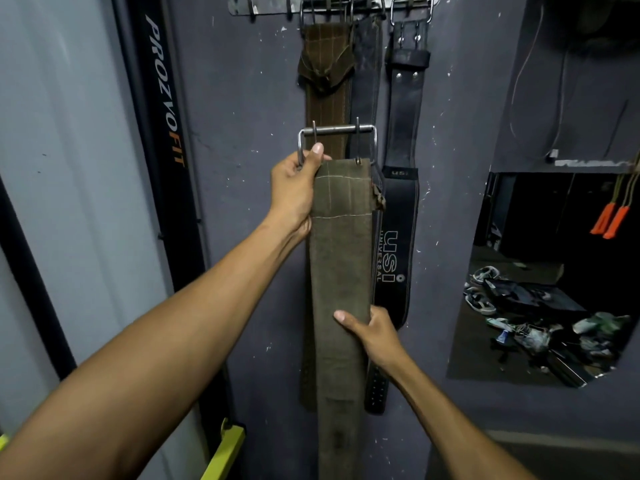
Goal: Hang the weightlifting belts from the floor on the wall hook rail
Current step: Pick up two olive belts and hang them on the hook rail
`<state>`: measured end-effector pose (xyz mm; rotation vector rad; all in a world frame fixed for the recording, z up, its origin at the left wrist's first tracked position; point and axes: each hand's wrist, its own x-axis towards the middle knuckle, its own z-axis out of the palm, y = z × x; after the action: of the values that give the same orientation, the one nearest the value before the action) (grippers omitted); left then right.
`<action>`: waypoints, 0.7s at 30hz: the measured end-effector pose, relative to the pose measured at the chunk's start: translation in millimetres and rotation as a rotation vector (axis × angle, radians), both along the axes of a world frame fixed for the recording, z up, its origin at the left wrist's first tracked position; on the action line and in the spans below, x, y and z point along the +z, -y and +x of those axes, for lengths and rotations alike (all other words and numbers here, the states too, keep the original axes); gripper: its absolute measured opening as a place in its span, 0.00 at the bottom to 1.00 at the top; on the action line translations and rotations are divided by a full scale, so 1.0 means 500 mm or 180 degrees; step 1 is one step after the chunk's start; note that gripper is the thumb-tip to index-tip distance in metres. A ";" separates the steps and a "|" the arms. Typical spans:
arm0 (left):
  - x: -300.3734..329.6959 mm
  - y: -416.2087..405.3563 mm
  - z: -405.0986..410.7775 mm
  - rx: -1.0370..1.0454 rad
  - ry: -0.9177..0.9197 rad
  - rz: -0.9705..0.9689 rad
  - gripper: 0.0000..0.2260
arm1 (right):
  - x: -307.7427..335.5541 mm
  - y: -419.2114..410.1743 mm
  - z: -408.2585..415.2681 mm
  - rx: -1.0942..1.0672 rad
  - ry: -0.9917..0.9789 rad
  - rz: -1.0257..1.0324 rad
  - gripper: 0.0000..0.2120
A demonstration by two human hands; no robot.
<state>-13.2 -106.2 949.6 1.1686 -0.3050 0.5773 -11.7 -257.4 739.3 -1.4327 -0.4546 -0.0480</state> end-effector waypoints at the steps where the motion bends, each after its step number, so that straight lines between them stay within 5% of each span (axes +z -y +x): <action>1: 0.004 0.001 -0.001 0.0022 0.0015 0.0015 0.11 | -0.020 0.000 0.000 -0.0078 -0.0042 0.0058 0.05; 8: 0.021 -0.003 0.004 0.0100 0.0050 0.0066 0.11 | -0.163 -0.006 -0.016 0.0020 -0.0568 -0.0113 0.19; 11: 0.015 -0.002 0.012 0.0138 0.0026 0.0102 0.10 | -0.171 -0.003 -0.009 -0.0058 -0.0447 -0.0186 0.12; 21: -0.003 0.039 0.039 0.0185 -0.0092 0.0044 0.10 | 0.197 0.035 0.069 -0.0150 0.0759 0.0436 0.17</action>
<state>6.1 -125.7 947.9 1.2014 -0.2514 0.6095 22.7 -275.0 838.0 -1.3080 -0.6017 -0.2851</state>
